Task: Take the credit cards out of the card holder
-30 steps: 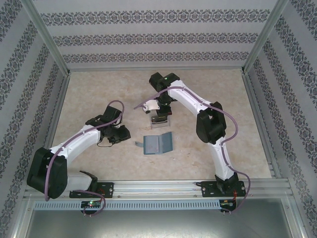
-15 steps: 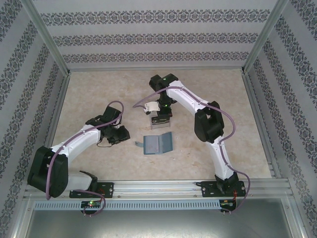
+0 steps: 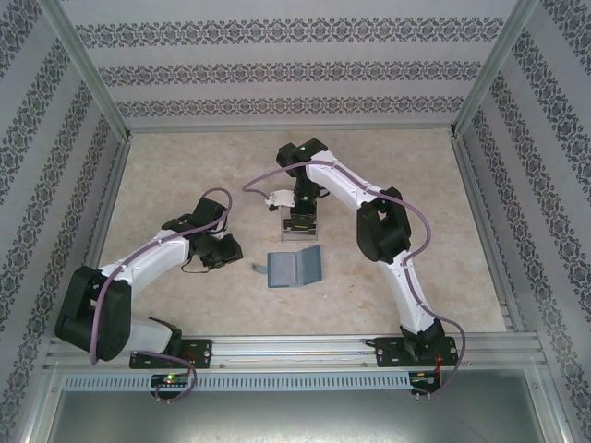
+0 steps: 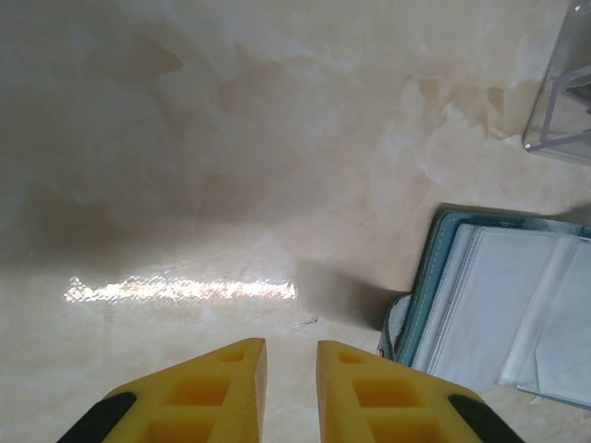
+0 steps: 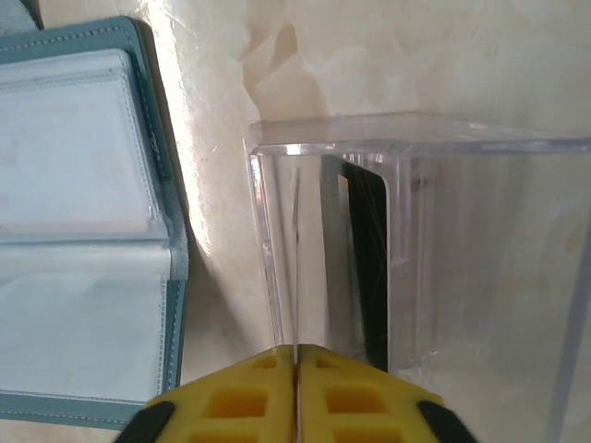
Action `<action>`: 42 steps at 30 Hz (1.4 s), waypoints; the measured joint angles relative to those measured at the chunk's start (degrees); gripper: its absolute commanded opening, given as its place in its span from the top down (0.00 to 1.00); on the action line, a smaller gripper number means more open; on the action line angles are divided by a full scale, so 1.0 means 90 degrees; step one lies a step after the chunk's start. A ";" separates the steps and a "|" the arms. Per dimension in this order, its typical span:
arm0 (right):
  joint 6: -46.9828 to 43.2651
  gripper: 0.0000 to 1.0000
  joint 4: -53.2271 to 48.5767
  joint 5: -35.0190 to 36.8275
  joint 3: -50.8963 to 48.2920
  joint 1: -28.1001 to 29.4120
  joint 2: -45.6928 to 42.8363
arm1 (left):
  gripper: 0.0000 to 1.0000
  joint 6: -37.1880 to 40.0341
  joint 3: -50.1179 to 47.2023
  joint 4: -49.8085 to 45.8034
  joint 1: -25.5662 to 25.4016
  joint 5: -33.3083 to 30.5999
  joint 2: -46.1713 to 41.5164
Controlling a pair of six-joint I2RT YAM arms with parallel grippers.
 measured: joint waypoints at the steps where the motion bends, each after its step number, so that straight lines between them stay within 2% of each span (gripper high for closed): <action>1: 0.0039 0.79 0.0002 0.0005 0.0010 0.0000 0.0000 | 0.79 0.0002 0.0000 -0.0002 0.0000 0.0017 0.0019; 6: 0.0228 0.72 0.0053 0.0187 0.0022 -0.0032 0.0000 | 0.79 0.0024 0.0000 -0.0002 0.0000 0.0063 0.0036; 11: 0.0347 0.69 0.0393 0.0544 -0.0119 -0.0041 -0.0121 | 0.79 0.0029 0.0007 -0.0002 0.0000 0.0087 0.0036; 22: 0.0967 0.69 0.1732 0.0996 -0.1491 -0.0041 -0.1608 | 0.78 0.0102 0.0488 -0.0005 -0.0019 0.0294 0.0223; 26: 0.1758 0.72 0.2448 0.1149 -0.2144 -0.0041 -0.2076 | 0.78 0.0100 0.0682 0.0007 -0.0160 0.0372 0.0442; 35: 0.4308 0.77 0.3475 0.1396 -0.3553 0.0151 -0.2965 | 0.79 0.0100 0.1149 0.0095 -0.0767 0.0488 0.1188; 42: 0.6409 0.82 0.4153 0.0996 -0.4860 0.0267 -0.3922 | 0.84 0.0129 0.1457 0.0158 -0.1027 0.0544 0.1722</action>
